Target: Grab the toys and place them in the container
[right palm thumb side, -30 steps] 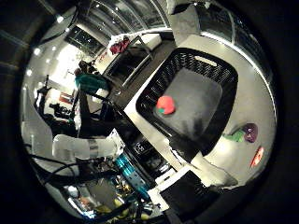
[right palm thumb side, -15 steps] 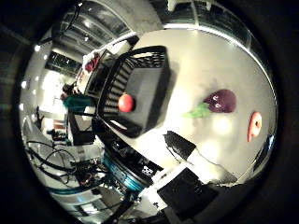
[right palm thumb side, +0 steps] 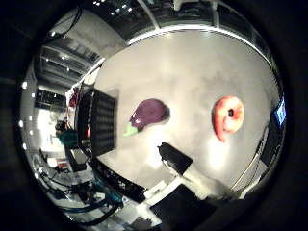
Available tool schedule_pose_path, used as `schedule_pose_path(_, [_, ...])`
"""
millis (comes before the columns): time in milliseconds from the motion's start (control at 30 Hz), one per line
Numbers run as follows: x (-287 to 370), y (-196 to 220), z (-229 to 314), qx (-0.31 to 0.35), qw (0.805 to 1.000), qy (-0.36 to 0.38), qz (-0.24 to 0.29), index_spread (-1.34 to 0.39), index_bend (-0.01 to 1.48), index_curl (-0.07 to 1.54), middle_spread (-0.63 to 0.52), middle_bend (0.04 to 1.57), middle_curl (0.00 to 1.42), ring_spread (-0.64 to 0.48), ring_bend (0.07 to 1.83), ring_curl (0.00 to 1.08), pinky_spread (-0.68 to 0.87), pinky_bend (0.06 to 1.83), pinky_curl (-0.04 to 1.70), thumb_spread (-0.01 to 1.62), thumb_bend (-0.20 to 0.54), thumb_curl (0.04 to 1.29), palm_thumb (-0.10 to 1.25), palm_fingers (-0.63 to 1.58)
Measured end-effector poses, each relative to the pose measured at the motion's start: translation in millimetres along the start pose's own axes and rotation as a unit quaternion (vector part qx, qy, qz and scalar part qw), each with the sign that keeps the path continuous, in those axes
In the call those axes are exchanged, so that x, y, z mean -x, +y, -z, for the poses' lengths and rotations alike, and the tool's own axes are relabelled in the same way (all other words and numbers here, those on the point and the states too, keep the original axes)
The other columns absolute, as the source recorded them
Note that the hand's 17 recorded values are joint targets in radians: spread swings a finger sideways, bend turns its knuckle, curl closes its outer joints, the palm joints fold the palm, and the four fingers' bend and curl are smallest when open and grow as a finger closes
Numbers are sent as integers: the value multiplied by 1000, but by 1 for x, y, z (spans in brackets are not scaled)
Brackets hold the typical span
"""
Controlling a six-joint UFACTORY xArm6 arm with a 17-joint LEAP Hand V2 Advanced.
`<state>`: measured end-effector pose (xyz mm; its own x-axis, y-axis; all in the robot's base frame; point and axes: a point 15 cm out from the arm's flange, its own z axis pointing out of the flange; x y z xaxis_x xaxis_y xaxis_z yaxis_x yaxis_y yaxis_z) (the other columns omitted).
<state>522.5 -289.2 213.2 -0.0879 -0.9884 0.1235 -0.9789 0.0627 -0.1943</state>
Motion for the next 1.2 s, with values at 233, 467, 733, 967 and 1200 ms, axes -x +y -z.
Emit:
schedule_pose_path(233, [-32, -3, -63, 40, 999, -11, -22, -383, 153, 255, 75, 195, 319, 188, 286, 246, 429, 518, 297, 1009, -27, 294, 528, 28])
schedule_pose_path(467, [-52, 17, -106, 70, 997, -17, -33, -382, 154, 256, 75, 199, 322, 189, 282, 250, 430, 517, 298, 1011, -26, 294, 527, 29])
schedule_pose_path(733, [-70, 26, -132, 90, 995, -12, -34, -370, 152, 255, 75, 202, 330, 188, 277, 255, 430, 502, 297, 1003, -27, 294, 523, 48])
schedule_pose_path(967, [-72, 30, -149, 111, 993, -16, -30, -362, 150, 252, 65, 215, 335, 172, 300, 264, 430, 501, 294, 1004, -27, 291, 507, 98])
schedule_pose_path(1200, [-72, 33, -161, 126, 992, -3, -12, -299, 175, 255, 45, 279, 345, 76, 409, 286, 352, 470, 282, 1002, -24, 295, 512, 285])
